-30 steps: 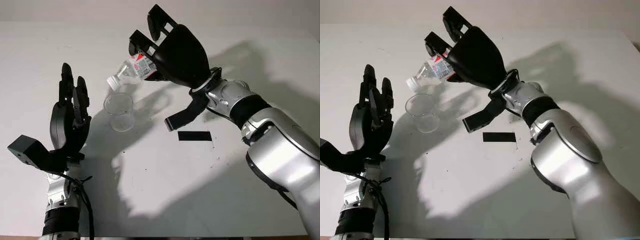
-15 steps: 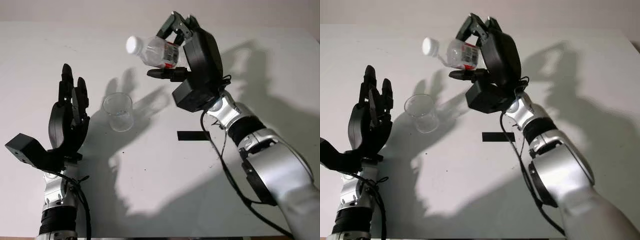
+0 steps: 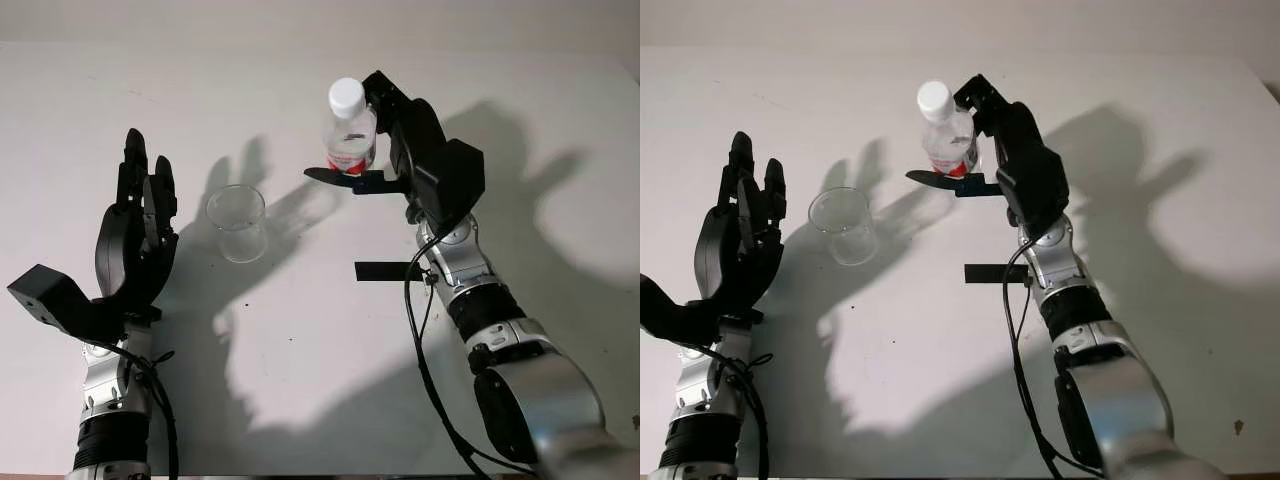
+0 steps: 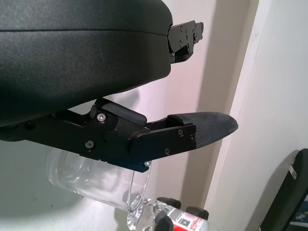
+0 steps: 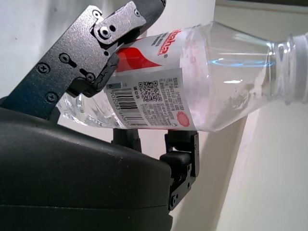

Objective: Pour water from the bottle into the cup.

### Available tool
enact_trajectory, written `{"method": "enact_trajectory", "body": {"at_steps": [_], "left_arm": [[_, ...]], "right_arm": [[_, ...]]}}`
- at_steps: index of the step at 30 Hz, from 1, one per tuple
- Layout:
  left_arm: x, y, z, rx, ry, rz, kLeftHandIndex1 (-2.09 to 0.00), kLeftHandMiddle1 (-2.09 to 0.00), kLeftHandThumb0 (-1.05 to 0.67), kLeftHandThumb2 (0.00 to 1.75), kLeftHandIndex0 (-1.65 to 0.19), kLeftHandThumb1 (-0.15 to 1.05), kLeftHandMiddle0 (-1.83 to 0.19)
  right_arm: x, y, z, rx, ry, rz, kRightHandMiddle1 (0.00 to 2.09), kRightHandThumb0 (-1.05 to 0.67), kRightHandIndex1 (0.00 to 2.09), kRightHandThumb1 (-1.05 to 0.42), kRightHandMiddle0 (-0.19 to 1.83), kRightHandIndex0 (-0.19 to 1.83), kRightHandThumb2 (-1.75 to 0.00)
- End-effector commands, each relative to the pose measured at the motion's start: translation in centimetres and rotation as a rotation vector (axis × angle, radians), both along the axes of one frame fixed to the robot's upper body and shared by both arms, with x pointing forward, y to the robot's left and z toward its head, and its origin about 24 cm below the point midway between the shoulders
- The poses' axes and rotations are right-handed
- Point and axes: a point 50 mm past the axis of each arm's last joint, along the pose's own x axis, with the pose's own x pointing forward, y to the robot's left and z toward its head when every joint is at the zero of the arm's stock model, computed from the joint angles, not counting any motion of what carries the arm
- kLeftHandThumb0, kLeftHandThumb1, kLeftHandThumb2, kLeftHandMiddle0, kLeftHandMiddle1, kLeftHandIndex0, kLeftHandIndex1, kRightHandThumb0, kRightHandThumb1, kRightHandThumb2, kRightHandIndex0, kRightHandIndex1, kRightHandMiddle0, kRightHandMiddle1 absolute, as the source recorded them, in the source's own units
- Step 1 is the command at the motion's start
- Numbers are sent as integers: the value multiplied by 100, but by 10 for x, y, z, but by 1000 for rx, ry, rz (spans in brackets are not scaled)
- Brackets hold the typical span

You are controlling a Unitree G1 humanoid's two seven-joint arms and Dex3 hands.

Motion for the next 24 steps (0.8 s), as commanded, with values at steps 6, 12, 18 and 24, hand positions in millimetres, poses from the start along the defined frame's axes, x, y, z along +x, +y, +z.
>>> {"method": "enact_trajectory", "body": {"at_steps": [6, 12, 18, 24], "left_arm": [[-4, 1, -7, 4, 25, 5, 0, 0, -72, 60, 19, 105, 19], [-5, 1, -8, -12, 25, -1, 0, 0, -72, 60, 19, 105, 19], [-7, 2, -9, 10, 29, 3, 0, 0, -72, 62, 19, 105, 19], [-8, 1, -8, -6, 21, -8, 0, 0, -72, 61, 19, 105, 19]], "right_arm": [[-9, -14, 10, 61, 70, 19, 209, -30, 209, -105, 74, 109, -43], [-22, -29, 6, 24, 174, -6, 209, -30, 209, -105, 74, 113, -41], [-37, -40, -1, 17, 218, -22, 209, -30, 209, -105, 67, 106, -40], [-48, -43, -15, 16, 287, -16, 209, -34, 209, -105, 63, 102, -43]]}}
